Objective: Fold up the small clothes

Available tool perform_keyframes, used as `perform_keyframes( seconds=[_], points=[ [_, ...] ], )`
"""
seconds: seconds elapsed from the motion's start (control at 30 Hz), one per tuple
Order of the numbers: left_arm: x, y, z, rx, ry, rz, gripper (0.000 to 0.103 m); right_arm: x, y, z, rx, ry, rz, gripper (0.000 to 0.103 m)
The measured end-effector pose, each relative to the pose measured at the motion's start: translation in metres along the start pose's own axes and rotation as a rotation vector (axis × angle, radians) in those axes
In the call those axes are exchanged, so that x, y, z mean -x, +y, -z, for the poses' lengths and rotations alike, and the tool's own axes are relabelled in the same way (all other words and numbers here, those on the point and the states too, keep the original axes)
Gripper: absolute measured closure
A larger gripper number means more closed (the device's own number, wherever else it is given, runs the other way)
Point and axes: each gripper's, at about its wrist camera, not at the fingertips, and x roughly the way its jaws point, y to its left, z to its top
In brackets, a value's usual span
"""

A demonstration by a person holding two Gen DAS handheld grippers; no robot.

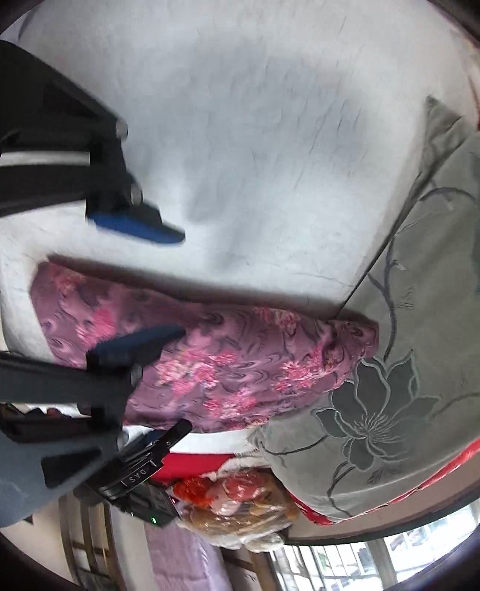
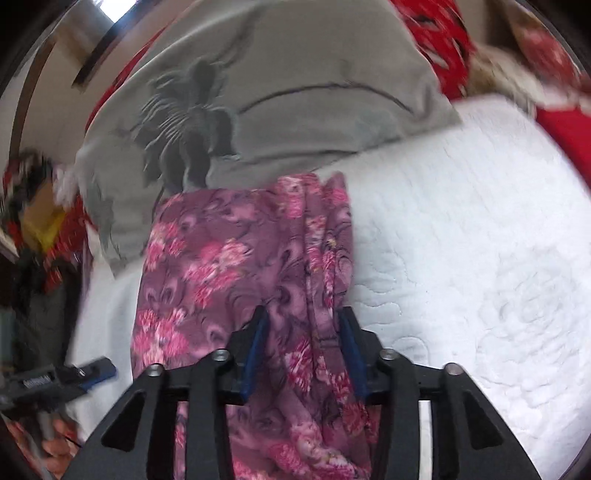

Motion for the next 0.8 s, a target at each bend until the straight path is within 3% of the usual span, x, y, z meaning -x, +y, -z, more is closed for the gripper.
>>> perform_keyframes(
  seconds=[0.07,0.17,0.33,0.4,0.43,0.47,0.5,0.63,0.8],
  points=[
    [-0.014,0.002,-0.005,0.033,0.028,0.064,0.052,-0.008,-0.014,-0.002,-0.080,0.006,-0.075,0.038],
    [-0.040,-0.001,-0.011,0.084,0.098,0.163,0.048,-0.026,-0.028,-0.005,-0.140,0.033,-0.176,0.032],
    [-0.058,-0.018,-0.013,0.079,0.105,0.178,0.043,-0.038,-0.026,-0.012,-0.109,0.045,-0.262,0.027],
    [-0.057,-0.026,-0.013,0.061,0.085,0.157,0.048,-0.041,-0.019,-0.015,-0.077,0.055,-0.267,0.033],
    [-0.057,-0.029,-0.013,0.048,0.075,0.130,0.056,-0.041,-0.014,-0.016,-0.047,0.058,-0.259,0.046],
    [-0.057,-0.032,-0.012,0.024,0.067,0.086,0.072,-0.041,-0.008,-0.016,-0.016,0.060,-0.240,0.052],
    [-0.056,-0.035,-0.011,0.004,0.062,0.072,0.075,-0.039,-0.002,-0.015,0.022,0.055,-0.210,0.053],
    [-0.042,-0.042,-0.004,-0.026,0.019,0.049,0.080,-0.024,0.018,-0.010,0.116,-0.003,-0.141,0.067],
    [-0.010,-0.051,0.010,-0.080,-0.053,-0.006,0.080,0.002,0.045,-0.002,0.188,-0.050,-0.108,0.068]
  ],
)
